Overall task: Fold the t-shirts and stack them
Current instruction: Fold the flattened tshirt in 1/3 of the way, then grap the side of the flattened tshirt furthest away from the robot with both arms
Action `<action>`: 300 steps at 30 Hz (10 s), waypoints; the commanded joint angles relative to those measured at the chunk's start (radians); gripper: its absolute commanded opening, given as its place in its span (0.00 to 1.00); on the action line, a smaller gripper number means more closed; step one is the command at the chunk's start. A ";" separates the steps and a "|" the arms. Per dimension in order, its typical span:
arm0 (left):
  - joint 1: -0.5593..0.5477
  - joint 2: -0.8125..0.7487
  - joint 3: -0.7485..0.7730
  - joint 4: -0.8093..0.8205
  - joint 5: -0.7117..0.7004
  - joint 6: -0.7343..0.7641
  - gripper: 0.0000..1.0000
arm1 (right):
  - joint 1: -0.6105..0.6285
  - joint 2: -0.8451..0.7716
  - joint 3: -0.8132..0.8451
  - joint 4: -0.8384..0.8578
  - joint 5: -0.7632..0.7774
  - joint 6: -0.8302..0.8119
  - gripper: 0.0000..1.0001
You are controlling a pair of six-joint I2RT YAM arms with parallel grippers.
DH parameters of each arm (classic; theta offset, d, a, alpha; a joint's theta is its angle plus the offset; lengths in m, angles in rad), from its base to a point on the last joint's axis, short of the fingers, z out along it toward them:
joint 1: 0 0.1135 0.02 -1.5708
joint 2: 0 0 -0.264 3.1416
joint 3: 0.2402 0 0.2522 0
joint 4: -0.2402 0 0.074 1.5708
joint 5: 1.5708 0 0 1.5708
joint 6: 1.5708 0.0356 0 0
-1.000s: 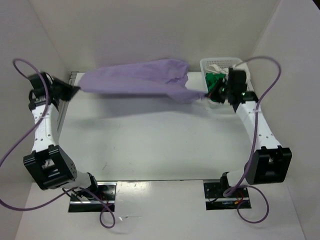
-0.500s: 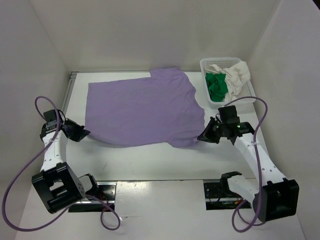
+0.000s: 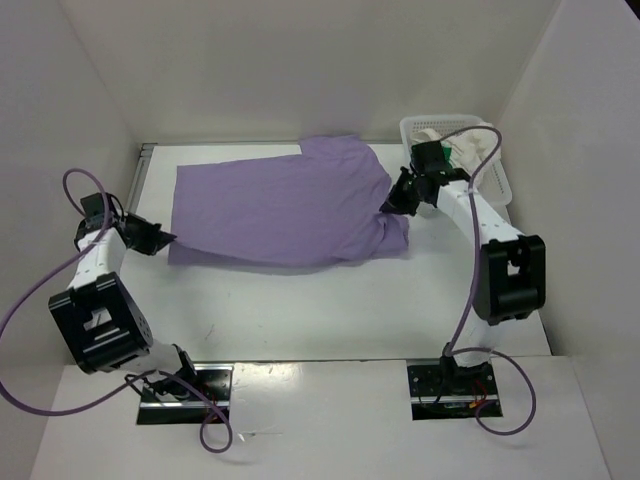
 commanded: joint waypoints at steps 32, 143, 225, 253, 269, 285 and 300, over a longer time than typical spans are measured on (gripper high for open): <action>0.029 0.188 0.085 0.203 -0.084 -0.071 0.58 | -0.016 0.387 0.486 0.102 0.112 -0.065 0.36; -0.486 0.062 -0.133 0.143 -0.072 0.062 0.11 | 0.237 0.417 0.375 0.228 0.046 0.147 0.35; -0.327 0.689 0.669 0.109 -0.546 0.196 0.48 | 0.315 0.022 -0.133 0.266 -0.090 -0.020 0.20; -0.336 0.682 0.680 0.056 -0.611 0.197 0.00 | 0.242 0.194 0.173 0.234 0.029 -0.058 0.30; -0.336 0.581 0.577 0.094 -0.557 0.158 0.00 | 0.080 0.862 1.002 -0.012 0.540 -0.247 0.50; -0.336 0.599 0.559 0.094 -0.537 0.158 0.00 | 0.100 1.123 1.378 -0.183 0.495 -0.270 0.50; -0.336 0.599 0.550 0.103 -0.519 0.158 0.00 | 0.041 1.099 1.412 -0.174 0.363 -0.261 0.03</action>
